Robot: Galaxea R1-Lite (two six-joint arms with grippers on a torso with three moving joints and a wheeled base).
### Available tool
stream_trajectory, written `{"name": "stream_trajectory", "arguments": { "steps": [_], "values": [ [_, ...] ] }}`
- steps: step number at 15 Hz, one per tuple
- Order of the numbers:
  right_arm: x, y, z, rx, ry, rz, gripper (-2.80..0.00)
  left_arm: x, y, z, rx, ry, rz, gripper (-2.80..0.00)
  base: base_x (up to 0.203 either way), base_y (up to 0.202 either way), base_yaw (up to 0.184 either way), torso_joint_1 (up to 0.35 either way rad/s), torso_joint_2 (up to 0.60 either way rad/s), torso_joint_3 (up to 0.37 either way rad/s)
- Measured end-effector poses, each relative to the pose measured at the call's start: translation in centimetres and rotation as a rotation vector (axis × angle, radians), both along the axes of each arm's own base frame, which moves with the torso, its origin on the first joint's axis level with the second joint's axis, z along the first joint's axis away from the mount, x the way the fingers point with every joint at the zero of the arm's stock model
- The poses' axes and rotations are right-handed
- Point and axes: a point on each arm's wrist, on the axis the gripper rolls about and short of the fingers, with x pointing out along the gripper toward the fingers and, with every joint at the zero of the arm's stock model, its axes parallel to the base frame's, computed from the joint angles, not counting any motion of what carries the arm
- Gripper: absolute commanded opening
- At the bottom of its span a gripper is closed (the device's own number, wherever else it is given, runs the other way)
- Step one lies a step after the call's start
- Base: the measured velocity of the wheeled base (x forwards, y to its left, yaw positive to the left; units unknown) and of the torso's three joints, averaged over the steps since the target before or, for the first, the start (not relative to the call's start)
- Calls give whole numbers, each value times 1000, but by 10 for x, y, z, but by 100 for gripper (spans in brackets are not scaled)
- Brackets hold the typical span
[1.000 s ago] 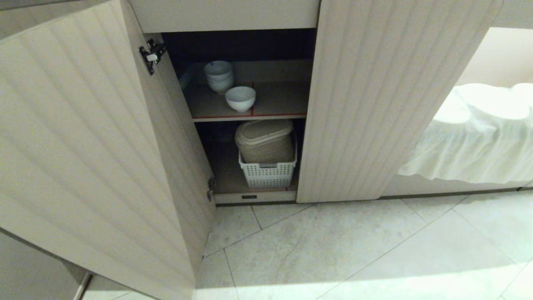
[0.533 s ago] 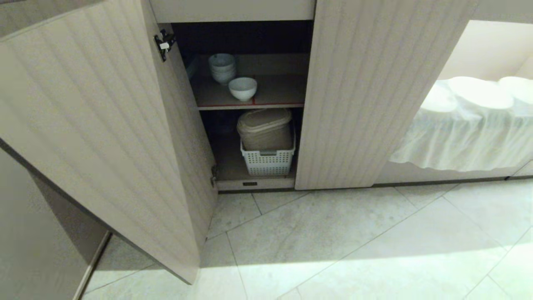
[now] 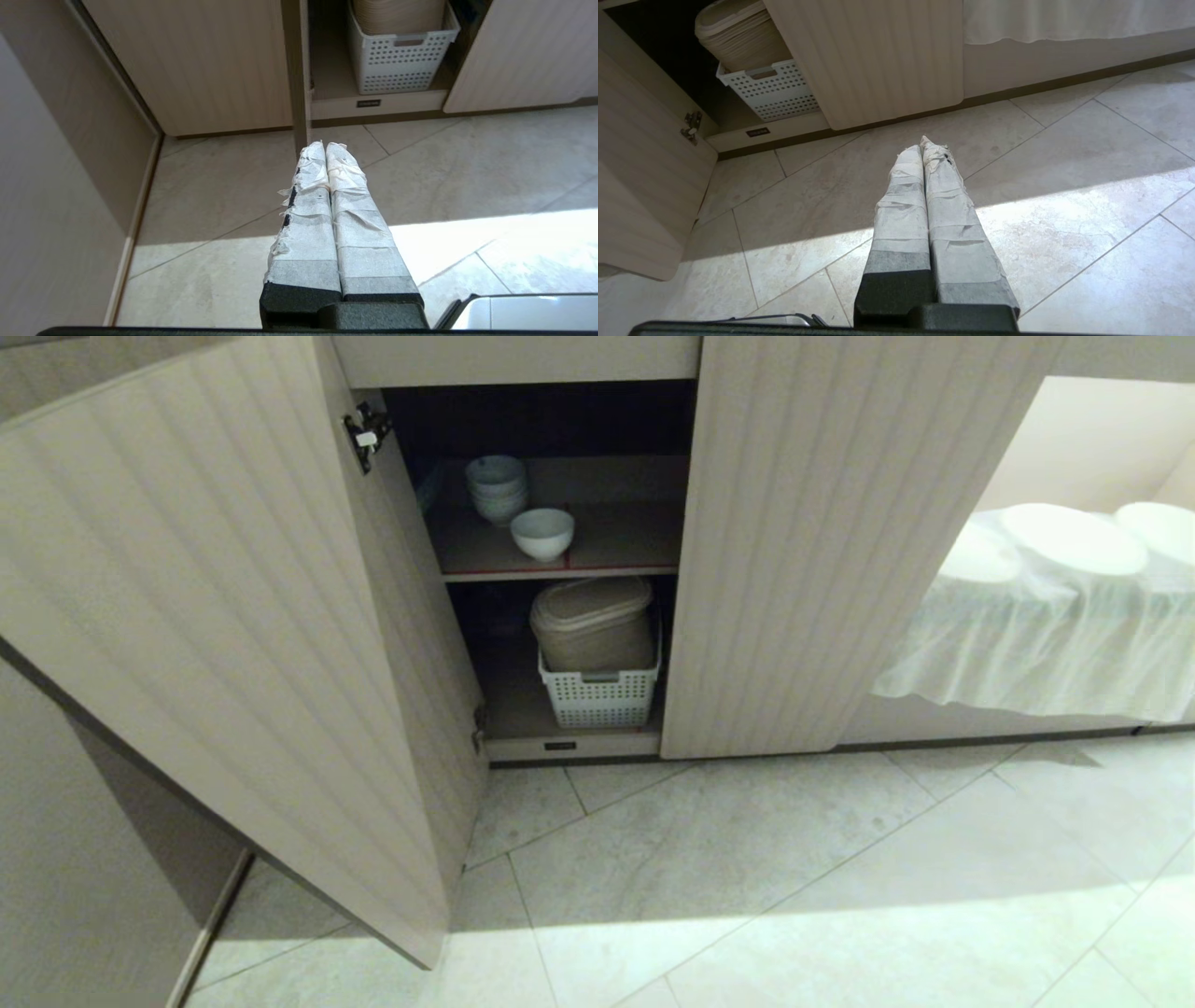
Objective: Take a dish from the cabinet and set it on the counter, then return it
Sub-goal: Take the bowl from the cabinet
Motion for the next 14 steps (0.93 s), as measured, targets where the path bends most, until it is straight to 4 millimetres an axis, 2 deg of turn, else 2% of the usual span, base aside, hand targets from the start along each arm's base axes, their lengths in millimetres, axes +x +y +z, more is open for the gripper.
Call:
{"name": "stream_trajectory", "arguments": {
  "steps": [14],
  "values": [
    [0, 0, 0, 0, 0, -1, -280, 0, 0, 0, -4, 0, -2, -280, 0, 0, 0, 0, 0, 0]
  ]
}}
